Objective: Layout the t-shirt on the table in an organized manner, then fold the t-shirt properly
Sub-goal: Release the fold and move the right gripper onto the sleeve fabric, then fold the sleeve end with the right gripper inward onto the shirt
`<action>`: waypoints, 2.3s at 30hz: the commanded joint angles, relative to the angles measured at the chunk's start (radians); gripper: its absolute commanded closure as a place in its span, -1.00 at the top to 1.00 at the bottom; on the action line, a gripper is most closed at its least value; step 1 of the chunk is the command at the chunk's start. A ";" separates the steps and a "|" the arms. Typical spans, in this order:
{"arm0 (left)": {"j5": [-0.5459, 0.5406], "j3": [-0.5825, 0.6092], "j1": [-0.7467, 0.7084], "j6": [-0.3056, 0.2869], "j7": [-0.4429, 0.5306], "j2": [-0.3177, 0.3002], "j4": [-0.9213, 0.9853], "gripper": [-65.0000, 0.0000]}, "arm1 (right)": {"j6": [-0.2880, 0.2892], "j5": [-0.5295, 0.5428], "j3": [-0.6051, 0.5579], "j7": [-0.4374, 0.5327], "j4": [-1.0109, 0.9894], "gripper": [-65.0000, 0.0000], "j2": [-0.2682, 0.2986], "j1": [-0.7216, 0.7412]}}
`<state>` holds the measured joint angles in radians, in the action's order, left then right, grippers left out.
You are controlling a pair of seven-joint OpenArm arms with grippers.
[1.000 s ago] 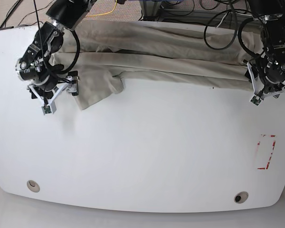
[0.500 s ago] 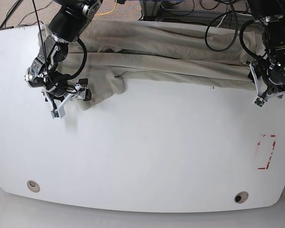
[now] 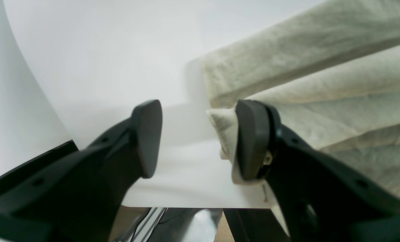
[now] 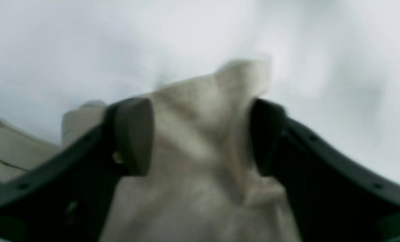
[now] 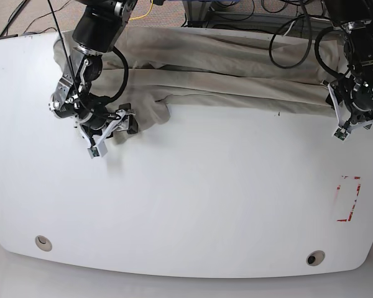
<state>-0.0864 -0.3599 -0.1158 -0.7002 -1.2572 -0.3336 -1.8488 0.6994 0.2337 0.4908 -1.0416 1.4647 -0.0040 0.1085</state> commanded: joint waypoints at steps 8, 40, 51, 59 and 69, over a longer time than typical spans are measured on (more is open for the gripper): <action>0.004 -0.001 0.014 0.002 0.006 -0.011 -0.019 0.00 | -0.001 -0.004 -0.004 -0.029 0.014 -0.88 -0.011 0.012; 0.009 -0.001 0.066 0.002 0.007 -0.009 -0.010 0.00 | -0.001 0.916 -0.241 -0.355 0.239 -0.86 0.183 -0.214; 0.009 0.043 0.067 0.002 0.009 -0.009 -0.010 0.00 | -0.001 0.958 -0.333 -0.355 0.342 -0.86 0.255 -0.303; 0.009 0.045 0.066 0.002 0.009 -0.008 -0.010 0.00 | -0.001 1.010 -0.395 -0.355 0.370 -0.86 0.292 -0.364; 0.009 0.045 0.064 0.002 0.027 -0.008 -0.010 0.00 | -0.001 1.034 -0.456 -0.355 0.371 -0.86 0.313 -0.415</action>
<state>-0.0784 -0.3096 -0.0639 -0.7002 -1.2518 -0.3275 -1.8446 0.6964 1.2385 0.0322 -1.4147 1.8168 0.2993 -0.3019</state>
